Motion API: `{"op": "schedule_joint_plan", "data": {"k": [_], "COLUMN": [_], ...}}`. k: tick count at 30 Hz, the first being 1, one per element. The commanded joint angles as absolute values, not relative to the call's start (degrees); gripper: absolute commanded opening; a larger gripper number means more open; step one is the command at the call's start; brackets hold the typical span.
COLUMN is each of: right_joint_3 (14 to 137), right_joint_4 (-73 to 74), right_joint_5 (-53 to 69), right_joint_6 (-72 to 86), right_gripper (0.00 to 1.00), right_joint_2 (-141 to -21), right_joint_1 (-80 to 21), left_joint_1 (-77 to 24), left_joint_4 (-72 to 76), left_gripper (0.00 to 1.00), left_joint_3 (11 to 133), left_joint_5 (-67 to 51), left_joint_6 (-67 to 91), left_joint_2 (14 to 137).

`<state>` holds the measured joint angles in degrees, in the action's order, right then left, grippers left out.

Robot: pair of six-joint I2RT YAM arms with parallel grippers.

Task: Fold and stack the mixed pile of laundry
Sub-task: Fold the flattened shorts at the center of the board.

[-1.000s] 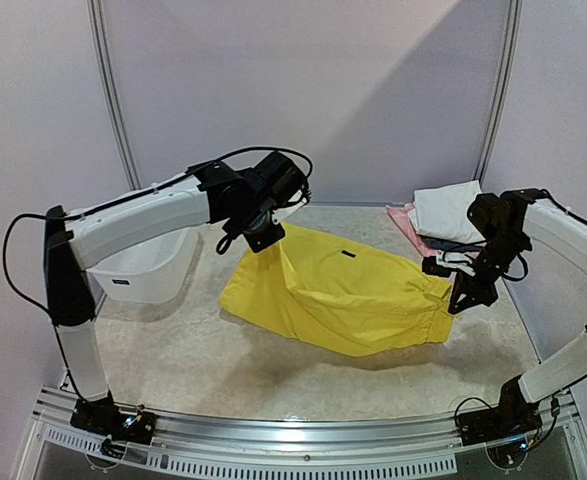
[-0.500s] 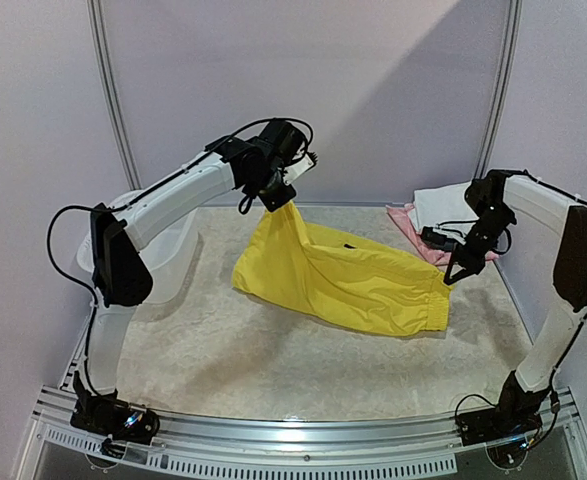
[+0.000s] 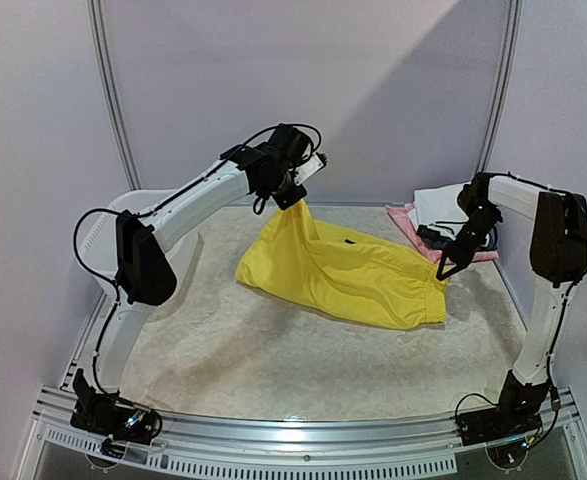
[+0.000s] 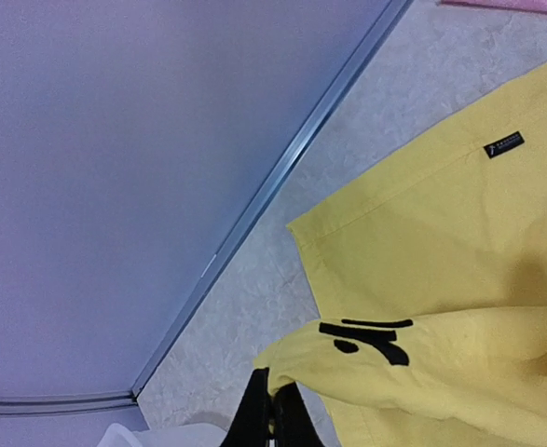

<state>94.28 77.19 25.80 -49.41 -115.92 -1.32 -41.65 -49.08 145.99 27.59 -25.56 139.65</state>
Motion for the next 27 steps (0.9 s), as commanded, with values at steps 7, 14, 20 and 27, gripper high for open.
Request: {"op": "schedule_joint_plan", "data": {"k": [7,14,20,27], "right_joint_3": [88.0,74.0,64.6,62.7], "right_joint_4": [83.2,80.5,78.2,82.2], "right_joint_5": [29.6,28.7,27.1,26.0], "right_joint_6": [-47.0,-46.6,-43.9,-44.9], "right_gripper": [0.00,0.00,0.00,0.00], "right_joint_2": [-109.8,-97.2,-88.5,-80.9], "right_joint_1": [-1.1,-6.2,-12.8,-16.4], "left_joint_1": [-44.4,-48.8,-52.5,-56.7], "left_joint_4": [-49.5,-52.0,-57.4,-60.1], "left_gripper": [0.00,0.00,0.00,0.00], "left_joint_3": [132.6,117.4,104.8,92.8], "left_joint_5": [27.6,29.6,31.1,32.8], "left_joint_6": [-23.3,-20.5,-14.9,-7.9], "left_joint_2": [127.6,112.4,102.4,91.5]}}
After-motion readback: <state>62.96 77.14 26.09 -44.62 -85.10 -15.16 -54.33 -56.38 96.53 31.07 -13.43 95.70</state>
